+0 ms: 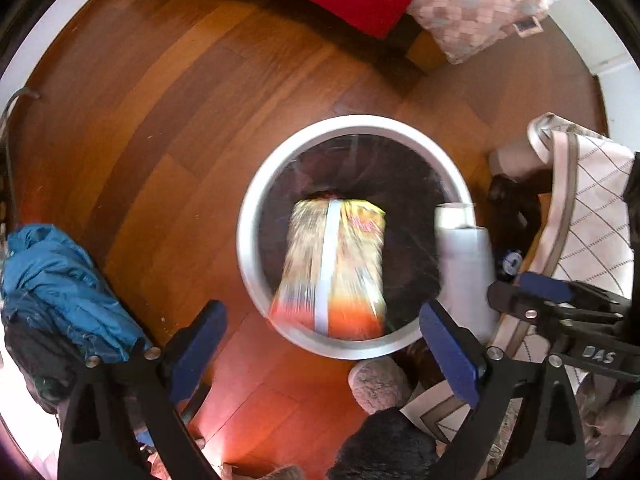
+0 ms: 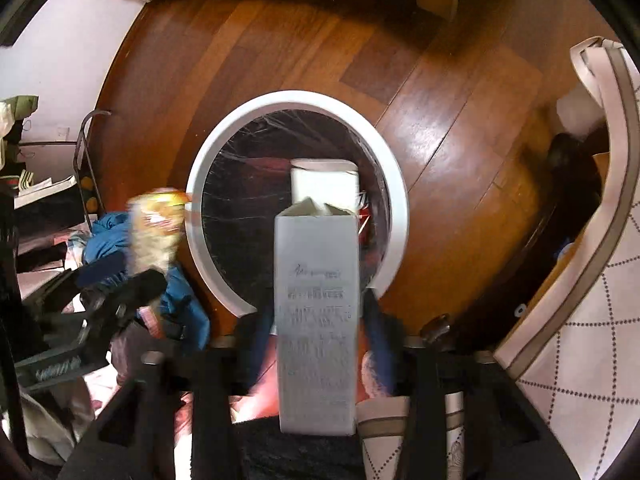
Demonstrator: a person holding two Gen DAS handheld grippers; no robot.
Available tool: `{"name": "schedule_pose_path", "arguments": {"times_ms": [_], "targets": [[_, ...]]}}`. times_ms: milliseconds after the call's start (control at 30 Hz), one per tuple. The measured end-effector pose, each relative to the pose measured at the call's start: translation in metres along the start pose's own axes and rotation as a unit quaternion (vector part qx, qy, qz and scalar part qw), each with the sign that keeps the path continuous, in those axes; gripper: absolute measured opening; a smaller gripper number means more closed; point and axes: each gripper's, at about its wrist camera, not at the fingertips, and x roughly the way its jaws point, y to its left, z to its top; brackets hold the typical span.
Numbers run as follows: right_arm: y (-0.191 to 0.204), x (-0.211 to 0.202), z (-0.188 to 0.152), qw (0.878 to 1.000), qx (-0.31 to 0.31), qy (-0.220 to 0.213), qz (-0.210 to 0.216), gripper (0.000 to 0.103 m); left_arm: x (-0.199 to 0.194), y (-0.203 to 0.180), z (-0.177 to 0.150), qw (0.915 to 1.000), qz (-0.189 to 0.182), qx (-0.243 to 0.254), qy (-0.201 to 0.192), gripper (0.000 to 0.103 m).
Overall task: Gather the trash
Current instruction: 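Carry the snack bag and white box over the bin and release them, then move both grippers back toward the table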
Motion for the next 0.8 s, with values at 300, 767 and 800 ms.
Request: {"name": "schedule_pose_path", "arguments": {"times_ms": [300, 767, 800], "targets": [[0.008, -0.011, -0.011, 0.997, -0.030, -0.034, -0.065, 0.103, -0.022, 0.004, -0.031, 0.9964, 0.045, -0.024, -0.069, 0.098], [0.026, -0.070, -0.084, 0.982, -0.064, -0.127, -0.125, 0.103, -0.089, -0.016, -0.095, 0.9854, 0.082, -0.016, -0.149, 0.098], [0.028, -0.074, -0.088, 0.982, -0.064, -0.131, -0.124, 0.103, -0.094, -0.018, -0.099, 0.9849, 0.081, -0.015, -0.153, 0.098]]}}
